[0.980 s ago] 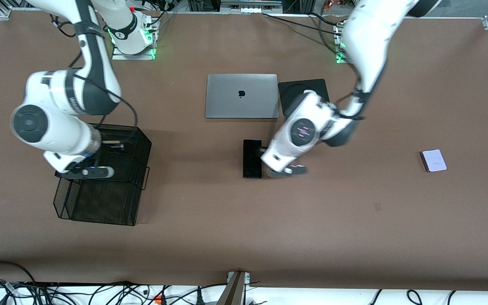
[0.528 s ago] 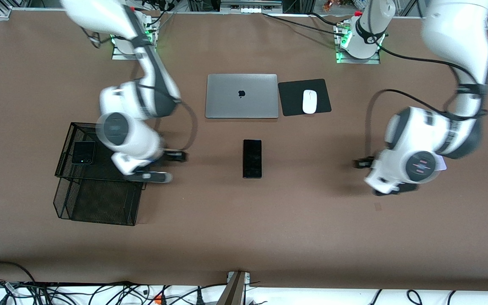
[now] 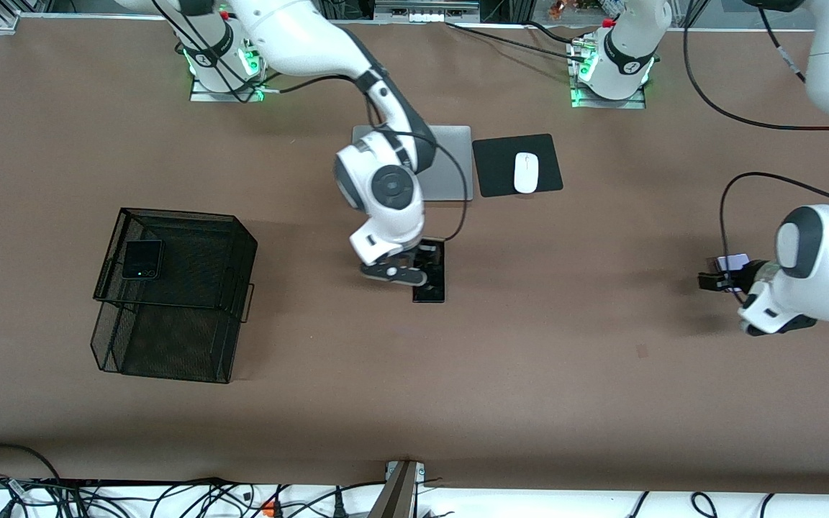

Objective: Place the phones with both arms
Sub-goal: 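Grasp the tall phone with the right gripper while the left gripper reaches the white phone, then drop the tall phone into the basket while the left gripper lifts the white phone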

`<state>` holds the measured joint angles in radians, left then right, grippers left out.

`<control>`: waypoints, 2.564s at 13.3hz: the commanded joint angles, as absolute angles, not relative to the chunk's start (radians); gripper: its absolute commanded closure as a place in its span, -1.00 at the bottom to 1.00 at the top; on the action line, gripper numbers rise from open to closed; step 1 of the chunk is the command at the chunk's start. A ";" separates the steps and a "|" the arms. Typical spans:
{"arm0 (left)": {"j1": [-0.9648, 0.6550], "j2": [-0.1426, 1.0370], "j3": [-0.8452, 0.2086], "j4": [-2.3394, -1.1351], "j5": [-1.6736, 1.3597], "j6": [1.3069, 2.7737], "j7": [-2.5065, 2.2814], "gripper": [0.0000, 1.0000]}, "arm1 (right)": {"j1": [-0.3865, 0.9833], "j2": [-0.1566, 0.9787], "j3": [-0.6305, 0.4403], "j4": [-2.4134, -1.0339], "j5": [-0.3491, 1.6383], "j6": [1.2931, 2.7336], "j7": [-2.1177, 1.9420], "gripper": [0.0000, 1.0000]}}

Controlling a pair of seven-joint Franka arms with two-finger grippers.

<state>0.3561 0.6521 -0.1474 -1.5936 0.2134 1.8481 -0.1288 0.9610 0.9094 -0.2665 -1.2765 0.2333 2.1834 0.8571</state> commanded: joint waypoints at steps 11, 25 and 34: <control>0.505 0.634 -0.167 -1.793 0.232 2.169 0.035 -1.00 | 1.025 1.017 -0.287 -1.198 0.179 2.247 0.916 0.85; 0.538 0.672 -0.169 -1.779 0.226 2.180 0.132 0.37 | 0.974 0.404 -0.530 -1.628 0.178 1.854 0.473 1.00; 0.363 0.670 -0.376 -1.519 0.107 1.781 0.141 0.61 | 0.928 0.290 -0.824 -1.999 0.140 2.121 -0.003 1.00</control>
